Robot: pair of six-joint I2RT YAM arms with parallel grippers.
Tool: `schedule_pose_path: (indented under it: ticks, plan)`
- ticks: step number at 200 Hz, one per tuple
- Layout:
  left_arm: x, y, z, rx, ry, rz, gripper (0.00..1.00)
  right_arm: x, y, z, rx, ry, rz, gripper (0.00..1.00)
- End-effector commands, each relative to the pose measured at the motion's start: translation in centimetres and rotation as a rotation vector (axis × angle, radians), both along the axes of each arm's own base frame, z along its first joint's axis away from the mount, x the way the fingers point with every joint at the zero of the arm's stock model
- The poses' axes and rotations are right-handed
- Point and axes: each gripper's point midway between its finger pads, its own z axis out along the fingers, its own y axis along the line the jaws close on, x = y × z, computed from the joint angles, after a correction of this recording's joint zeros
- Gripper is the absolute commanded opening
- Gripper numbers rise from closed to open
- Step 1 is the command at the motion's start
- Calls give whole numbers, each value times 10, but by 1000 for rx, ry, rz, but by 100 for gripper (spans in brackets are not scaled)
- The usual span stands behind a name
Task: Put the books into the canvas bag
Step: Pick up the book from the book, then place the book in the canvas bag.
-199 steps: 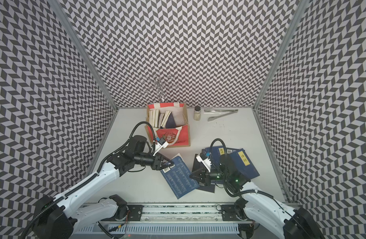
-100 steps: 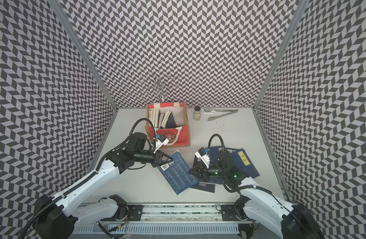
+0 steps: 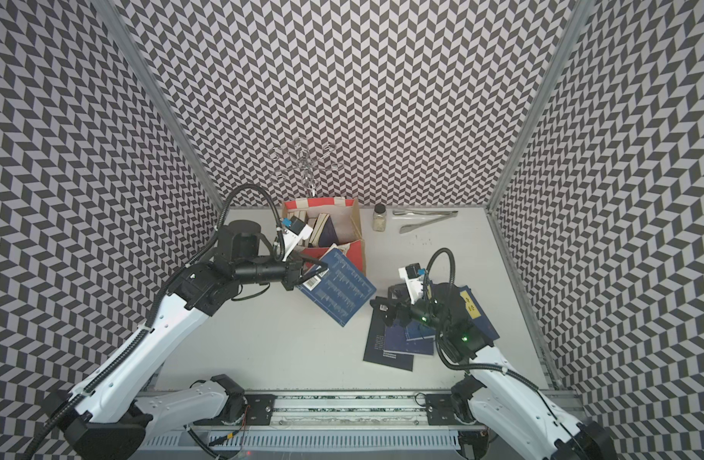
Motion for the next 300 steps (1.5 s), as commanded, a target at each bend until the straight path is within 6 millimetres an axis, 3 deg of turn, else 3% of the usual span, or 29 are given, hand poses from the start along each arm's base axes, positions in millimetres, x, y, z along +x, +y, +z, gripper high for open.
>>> schedule_pose_path:
  ticks: [1,37,54,80,112,163,231,300]
  plan:
    - [25,13,46,-1,-111,123,0,17,-10,27,-3,-83,-88,99]
    - [77,30,104,-26,-215,365,0,24,-14,31,-43,-101,-118,99]
    - [101,37,114,-24,-229,464,0,25,-15,32,-43,-104,-123,100]
    - [133,46,113,-11,-220,603,0,23,-15,32,-39,-106,-120,100]
    - [162,49,95,20,-196,702,0,21,-15,29,-38,-101,-116,99]
    - [183,43,58,65,-148,729,0,20,-16,29,-36,-102,-117,100]
    - [203,27,1,129,-53,708,0,20,-16,28,-38,-100,-117,99]
    - [220,14,-40,184,-10,703,0,21,-14,25,-39,-96,-112,99]
